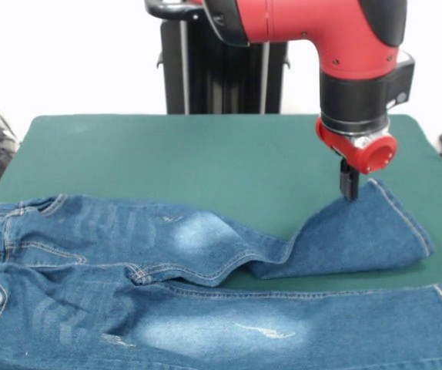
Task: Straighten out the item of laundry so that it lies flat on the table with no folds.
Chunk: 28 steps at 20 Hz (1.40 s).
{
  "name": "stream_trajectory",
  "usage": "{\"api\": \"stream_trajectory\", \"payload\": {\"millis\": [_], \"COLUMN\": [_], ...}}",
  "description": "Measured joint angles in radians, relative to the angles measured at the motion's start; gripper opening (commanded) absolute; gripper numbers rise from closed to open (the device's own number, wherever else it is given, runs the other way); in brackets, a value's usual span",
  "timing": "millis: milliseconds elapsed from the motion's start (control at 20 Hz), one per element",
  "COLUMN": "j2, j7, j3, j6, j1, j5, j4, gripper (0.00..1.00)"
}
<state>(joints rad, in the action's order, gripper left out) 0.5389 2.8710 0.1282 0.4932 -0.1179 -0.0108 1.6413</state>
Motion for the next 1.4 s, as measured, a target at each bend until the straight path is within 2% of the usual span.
{"api": "stream_trajectory", "payload": {"millis": [250, 700, 1400], "j2": [0.03, 0.132, 0.202], "j7": [0.0, 0.0, 0.0], "j3": [0.0, 0.0, 0.039], "j6": [0.0, 0.0, 0.0], "j1": [-0.006, -0.053, -0.211], "j5": [-0.002, -0.001, 0.002], "j4": [0.032, 0.16, 0.284], "gripper": [0.0, 0.0, 0.0]}}
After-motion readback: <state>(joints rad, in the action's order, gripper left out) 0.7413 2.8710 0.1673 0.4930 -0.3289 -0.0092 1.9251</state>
